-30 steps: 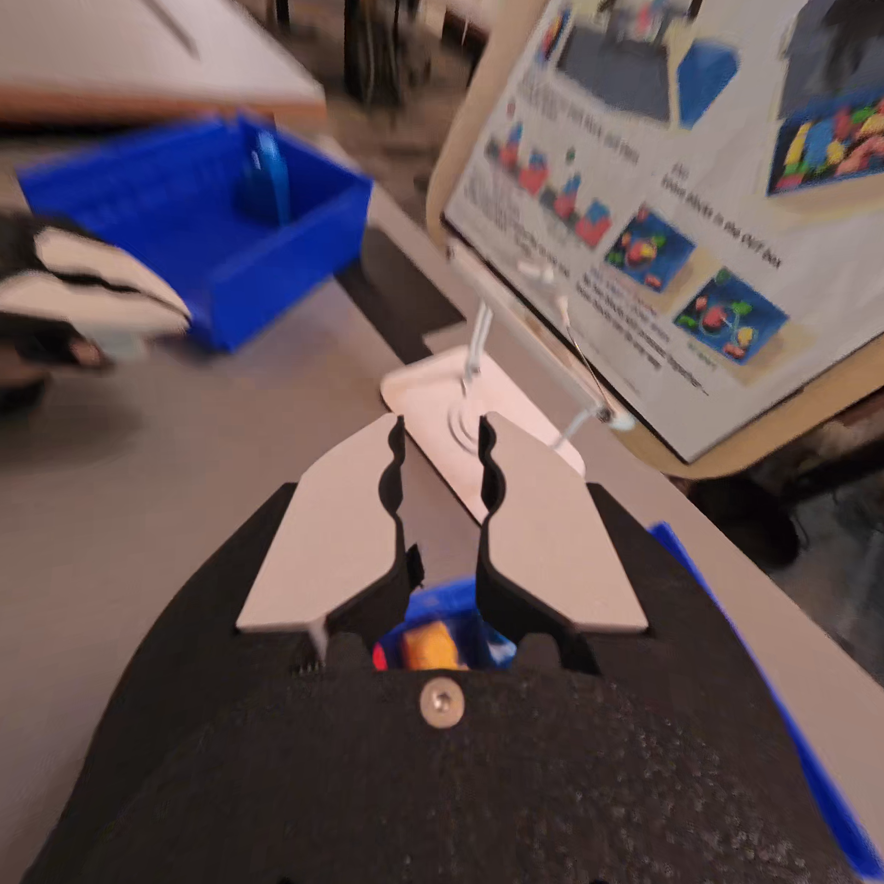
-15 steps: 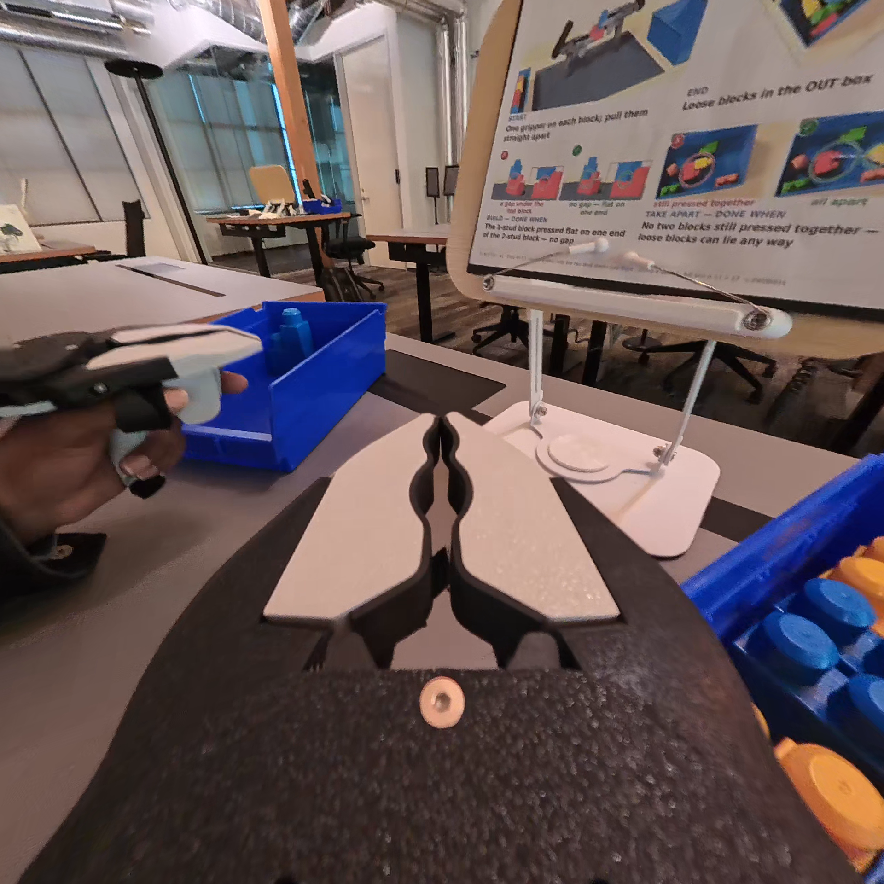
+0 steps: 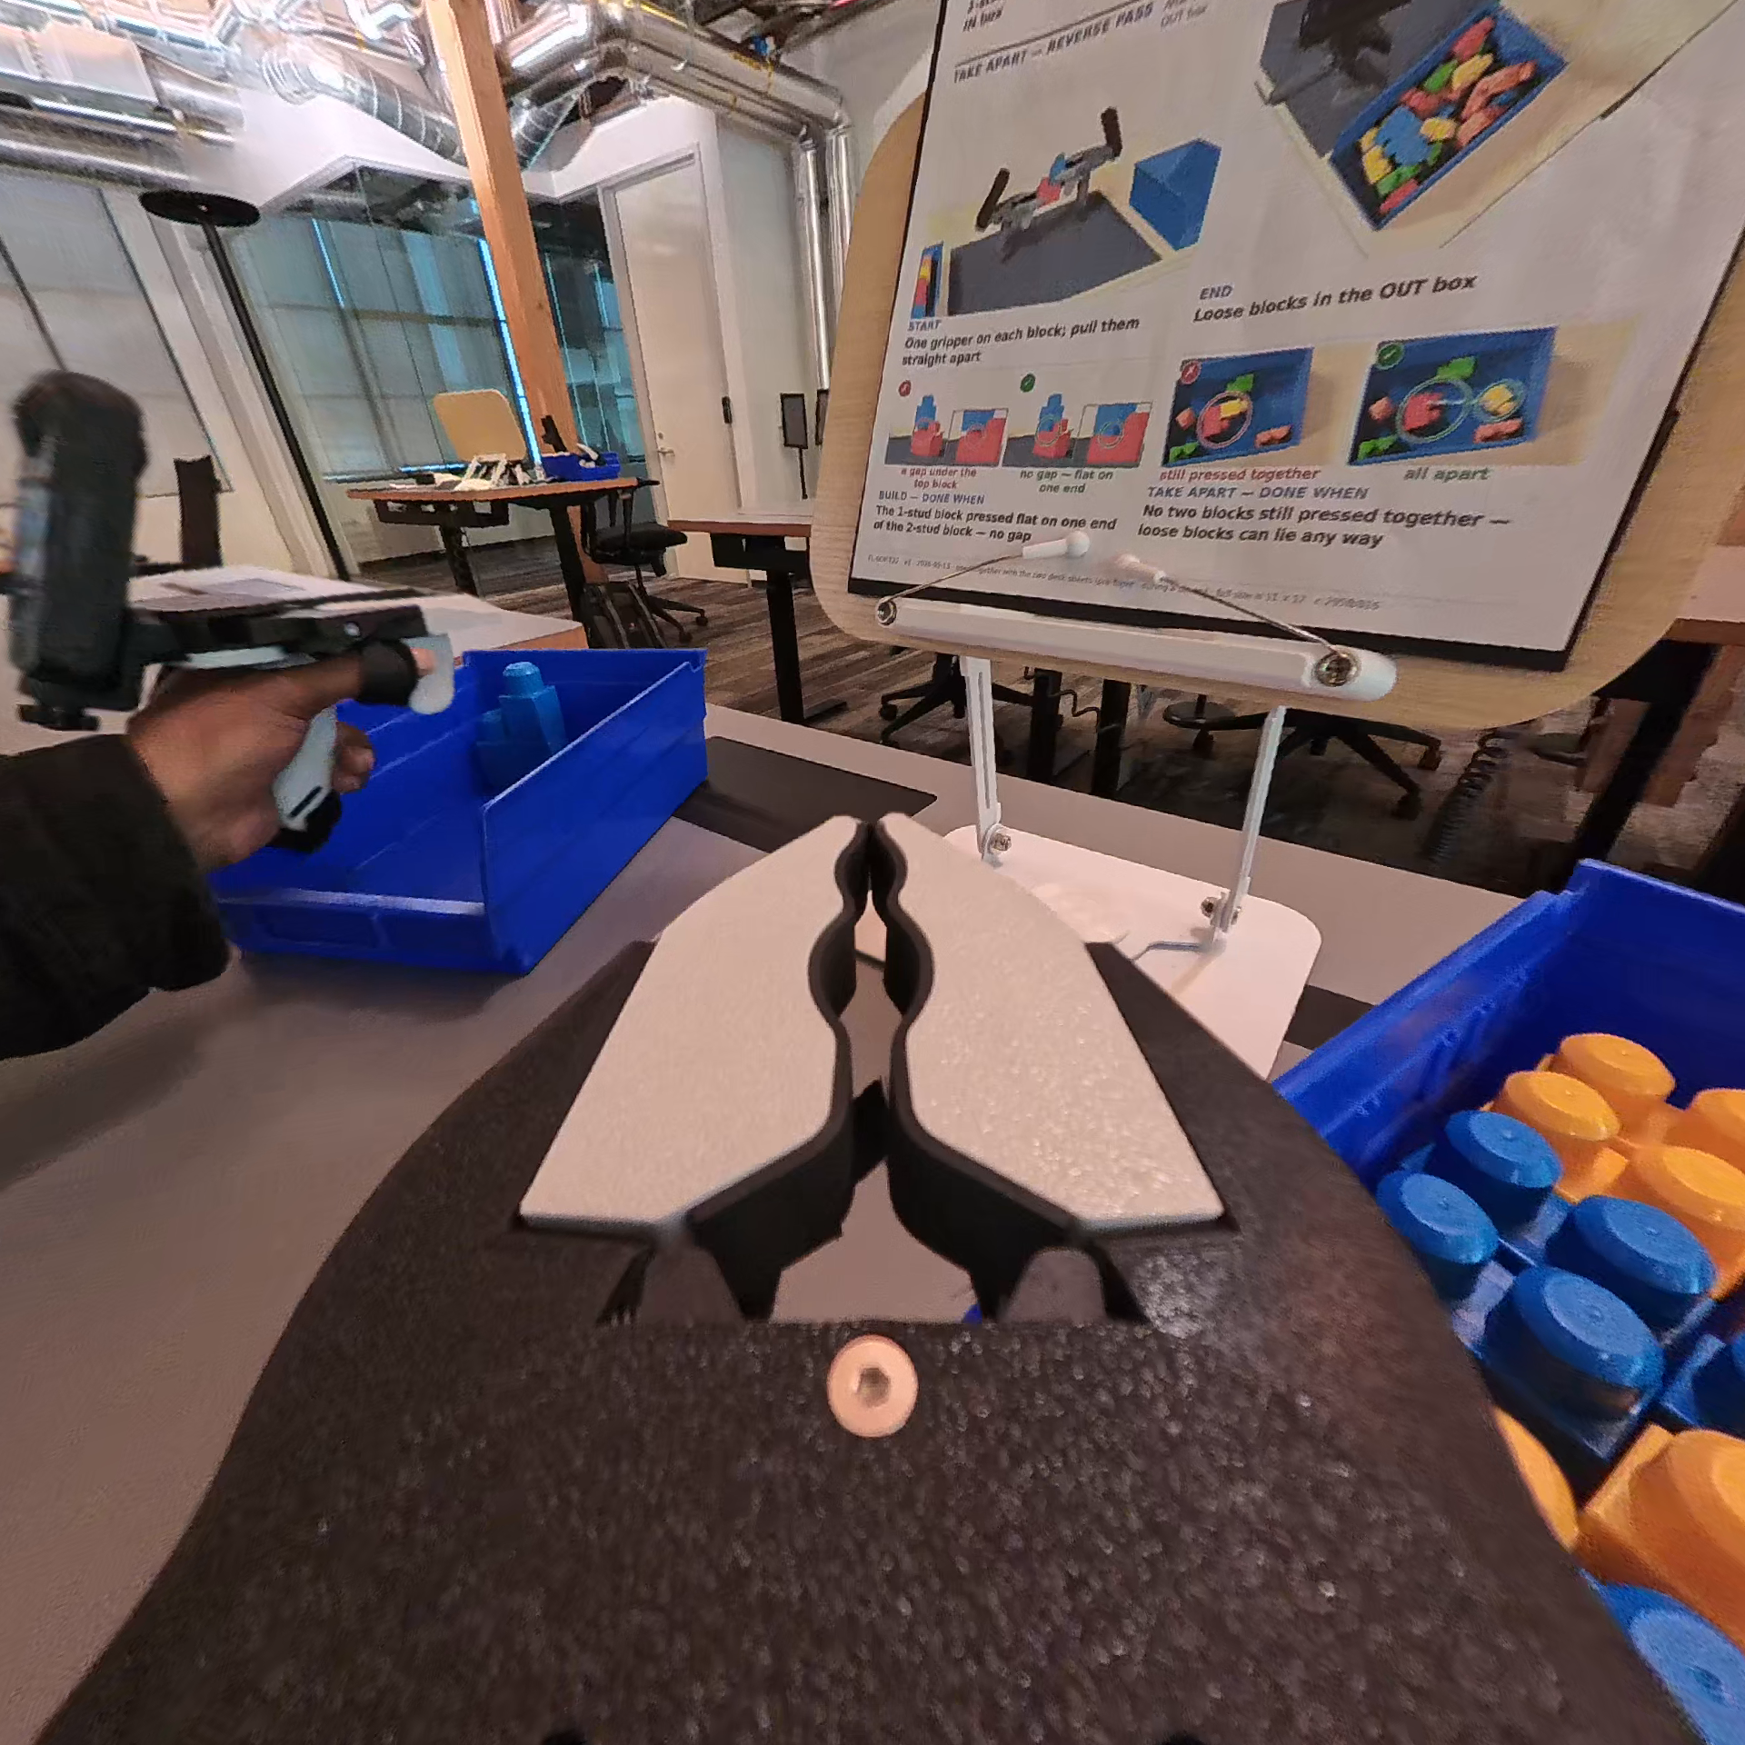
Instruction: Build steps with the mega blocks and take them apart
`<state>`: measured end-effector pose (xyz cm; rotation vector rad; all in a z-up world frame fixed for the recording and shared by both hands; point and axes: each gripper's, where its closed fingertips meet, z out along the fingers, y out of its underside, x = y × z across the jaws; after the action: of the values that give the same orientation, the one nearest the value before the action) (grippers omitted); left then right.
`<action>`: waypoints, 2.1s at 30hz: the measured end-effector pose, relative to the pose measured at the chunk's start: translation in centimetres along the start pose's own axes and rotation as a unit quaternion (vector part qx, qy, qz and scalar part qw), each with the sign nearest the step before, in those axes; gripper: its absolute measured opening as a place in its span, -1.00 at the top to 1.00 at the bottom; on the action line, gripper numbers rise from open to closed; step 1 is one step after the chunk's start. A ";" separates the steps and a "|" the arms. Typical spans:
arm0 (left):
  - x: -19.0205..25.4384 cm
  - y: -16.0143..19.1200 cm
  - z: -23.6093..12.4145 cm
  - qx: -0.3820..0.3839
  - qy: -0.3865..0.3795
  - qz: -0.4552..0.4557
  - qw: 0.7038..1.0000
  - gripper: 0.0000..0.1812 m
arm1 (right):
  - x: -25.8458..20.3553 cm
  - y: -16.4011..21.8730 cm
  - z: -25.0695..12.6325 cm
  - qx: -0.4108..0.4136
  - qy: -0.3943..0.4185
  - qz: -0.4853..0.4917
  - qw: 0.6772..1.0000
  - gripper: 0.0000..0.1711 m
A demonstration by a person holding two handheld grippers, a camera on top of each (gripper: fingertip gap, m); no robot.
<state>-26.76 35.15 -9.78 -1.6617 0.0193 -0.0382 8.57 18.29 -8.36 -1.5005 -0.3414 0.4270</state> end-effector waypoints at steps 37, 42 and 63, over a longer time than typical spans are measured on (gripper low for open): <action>-11.2 8.3 10.4 -0.197 -0.157 0.114 0.961 0.58 | -0.3 1.5 0.7 -0.023 -0.011 -0.026 0.999 1.00; -8.8 4.3 9.3 -0.139 -0.120 0.109 0.977 0.60 | -0.3 1.2 0.6 -0.019 -0.010 -0.028 0.999 1.00; 16.3 -4.7 -12.9 0.071 0.323 0.049 0.942 0.61 | -3.9 1.4 0.7 -0.016 -0.064 -0.074 0.995 1.00</action>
<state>-10.95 22.11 -3.74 -1.4388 0.5854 -0.4975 4.74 17.12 -9.59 -1.4707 -0.5593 0.4024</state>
